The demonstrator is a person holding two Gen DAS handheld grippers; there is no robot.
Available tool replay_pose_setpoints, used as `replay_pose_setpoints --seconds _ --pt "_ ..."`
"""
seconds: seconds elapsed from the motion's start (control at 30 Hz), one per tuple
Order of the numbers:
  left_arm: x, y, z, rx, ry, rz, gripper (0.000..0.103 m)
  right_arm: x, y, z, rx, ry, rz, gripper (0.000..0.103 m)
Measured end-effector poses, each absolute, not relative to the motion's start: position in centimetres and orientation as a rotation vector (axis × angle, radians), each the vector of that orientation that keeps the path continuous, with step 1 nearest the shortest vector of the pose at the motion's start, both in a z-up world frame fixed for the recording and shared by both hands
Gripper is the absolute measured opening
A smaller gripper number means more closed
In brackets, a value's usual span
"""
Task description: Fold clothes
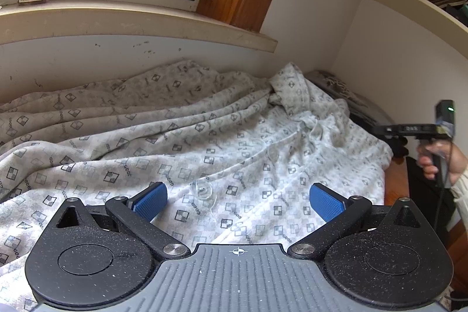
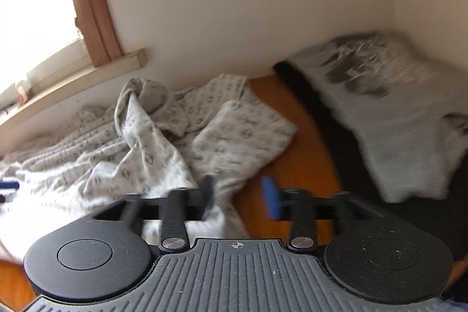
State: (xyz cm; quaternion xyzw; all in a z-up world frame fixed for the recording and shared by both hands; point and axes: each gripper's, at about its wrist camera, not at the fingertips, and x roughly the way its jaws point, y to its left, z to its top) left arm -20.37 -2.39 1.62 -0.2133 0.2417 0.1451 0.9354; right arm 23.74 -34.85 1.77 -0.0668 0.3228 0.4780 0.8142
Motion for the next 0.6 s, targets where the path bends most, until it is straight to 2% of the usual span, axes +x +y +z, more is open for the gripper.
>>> replay_pose_setpoints --seconds 0.13,0.2,0.23,0.27,0.33,0.43,0.5,0.6 --pt "-20.4 -2.3 1.6 -0.441 0.490 0.298 0.103 23.9 -31.7 0.4 -0.210 0.730 1.007 0.051" --pt "-20.4 -2.3 1.6 -0.442 0.488 0.297 0.103 24.1 -31.3 0.4 -0.221 0.722 1.010 0.038" --pt "-20.5 -2.3 1.6 -0.443 0.488 0.297 0.103 24.3 -31.4 0.4 -0.216 0.722 1.013 0.017" --pt "-20.5 -2.3 1.6 -0.443 0.487 0.297 0.103 24.6 -31.5 0.5 -0.214 0.715 1.012 0.005" --pt "-20.5 -2.3 1.7 -0.445 0.485 0.296 0.103 25.2 -32.1 1.2 -0.197 0.667 0.965 0.001" --pt "-20.5 -2.2 1.7 -0.445 0.485 0.296 0.103 27.2 -34.4 2.4 -0.054 0.610 0.825 0.001" --pt "-20.5 -2.3 1.7 -0.445 0.486 0.296 0.103 28.3 -35.6 2.4 0.027 0.643 0.829 0.001" --pt "-20.4 -2.3 1.7 -0.443 0.489 0.298 0.103 27.0 -35.7 2.1 0.005 0.646 0.889 0.009"
